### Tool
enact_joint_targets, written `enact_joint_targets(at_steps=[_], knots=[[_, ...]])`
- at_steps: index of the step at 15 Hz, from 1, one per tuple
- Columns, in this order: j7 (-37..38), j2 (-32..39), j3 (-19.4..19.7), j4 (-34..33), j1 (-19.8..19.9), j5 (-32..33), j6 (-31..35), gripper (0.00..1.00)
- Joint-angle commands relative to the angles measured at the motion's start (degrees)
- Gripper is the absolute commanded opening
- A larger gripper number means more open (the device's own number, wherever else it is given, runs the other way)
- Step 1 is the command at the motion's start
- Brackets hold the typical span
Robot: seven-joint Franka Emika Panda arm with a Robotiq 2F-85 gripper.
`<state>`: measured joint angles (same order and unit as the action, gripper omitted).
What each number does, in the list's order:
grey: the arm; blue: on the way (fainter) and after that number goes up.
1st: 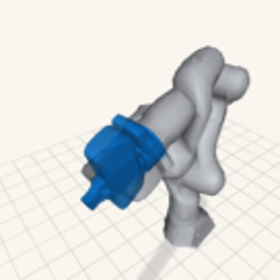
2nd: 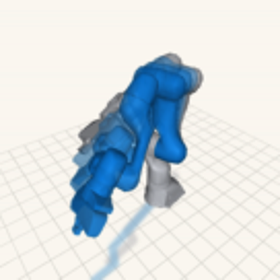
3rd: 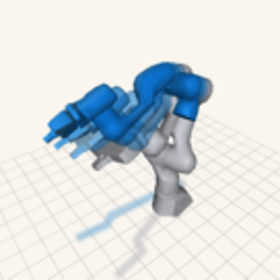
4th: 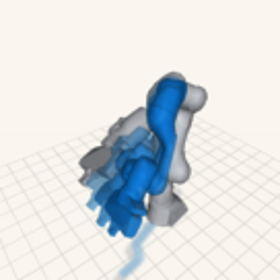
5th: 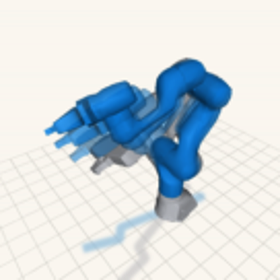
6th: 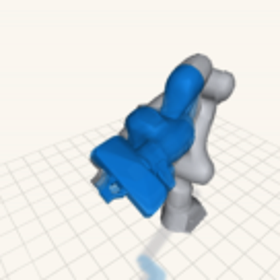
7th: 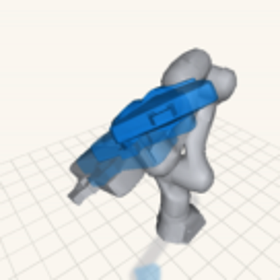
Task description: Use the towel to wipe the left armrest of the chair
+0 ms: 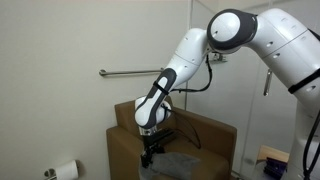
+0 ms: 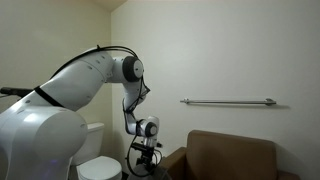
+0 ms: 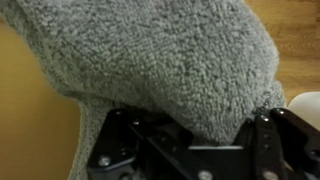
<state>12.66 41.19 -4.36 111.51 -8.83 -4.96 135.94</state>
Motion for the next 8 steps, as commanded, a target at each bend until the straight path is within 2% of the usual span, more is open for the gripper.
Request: enact_joint_targets(at_steps=[1, 5, 8], knots=[[-1.73, 6.11, 1.21, -11.76, 0.73, 0.72, -3.63, 0.04], [0.24, 9.39, 3.82, -20.97, 0.22, 2.01, -7.21, 0.04], [0.07, 10.67, 4.27, -23.98, 0.52, 1.67, -8.45, 0.04]])
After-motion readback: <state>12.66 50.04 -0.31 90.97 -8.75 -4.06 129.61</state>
